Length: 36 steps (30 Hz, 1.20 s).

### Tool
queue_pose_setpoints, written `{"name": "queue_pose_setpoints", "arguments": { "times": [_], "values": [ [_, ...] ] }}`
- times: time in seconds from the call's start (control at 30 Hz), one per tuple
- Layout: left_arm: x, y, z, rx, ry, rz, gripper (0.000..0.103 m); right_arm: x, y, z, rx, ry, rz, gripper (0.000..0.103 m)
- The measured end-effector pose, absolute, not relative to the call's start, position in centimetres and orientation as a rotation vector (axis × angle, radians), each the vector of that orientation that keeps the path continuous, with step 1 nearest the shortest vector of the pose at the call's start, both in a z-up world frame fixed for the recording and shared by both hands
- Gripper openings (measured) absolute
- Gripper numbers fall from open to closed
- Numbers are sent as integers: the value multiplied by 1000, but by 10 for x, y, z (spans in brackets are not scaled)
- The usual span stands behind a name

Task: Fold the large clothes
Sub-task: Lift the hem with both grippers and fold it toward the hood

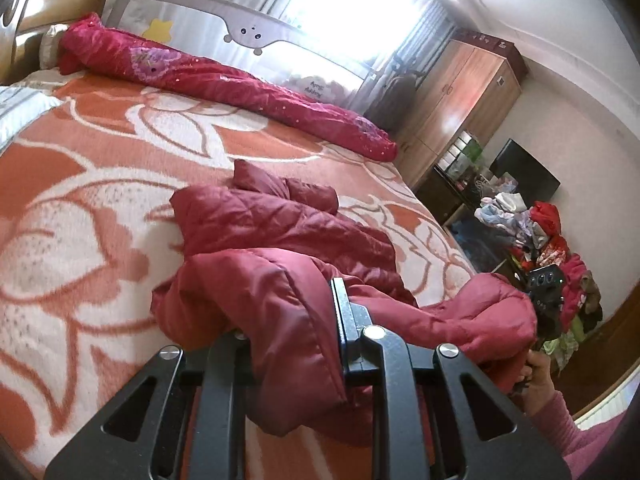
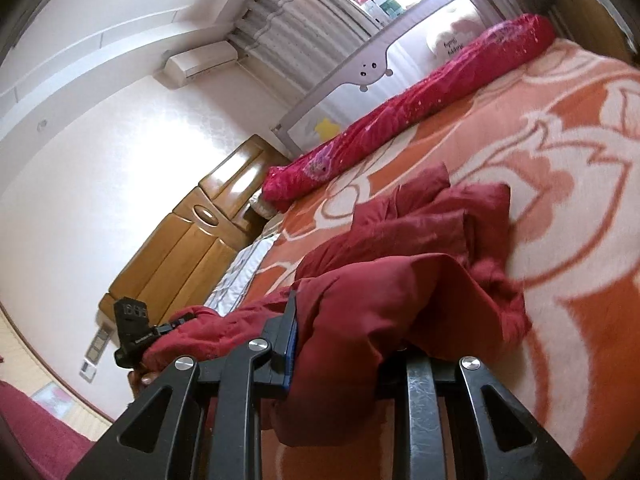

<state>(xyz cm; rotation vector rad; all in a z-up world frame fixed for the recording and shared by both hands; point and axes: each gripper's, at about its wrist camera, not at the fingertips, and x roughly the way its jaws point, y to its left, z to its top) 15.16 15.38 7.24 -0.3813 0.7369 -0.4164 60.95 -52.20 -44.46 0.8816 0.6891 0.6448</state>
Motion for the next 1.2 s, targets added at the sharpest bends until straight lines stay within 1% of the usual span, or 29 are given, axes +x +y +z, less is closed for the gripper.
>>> {"name": "queue_pose_setpoints", "arguments": {
  "times": [0.37, 0.57, 0.97, 1.2],
  "values": [
    [232, 153, 75, -421, 760, -350, 18, 691, -519, -448, 845, 714, 517, 23],
    [275, 145, 70, -403, 776, -307, 18, 736, -521, -464, 837, 755, 430, 23],
    [359, 148, 27, -439, 860, -199, 18, 815, -512, -513, 832, 853, 298, 23],
    [405, 145, -2, -450, 912, -153, 19, 854, -508, -552, 895, 911, 207, 23]
  ]
}}
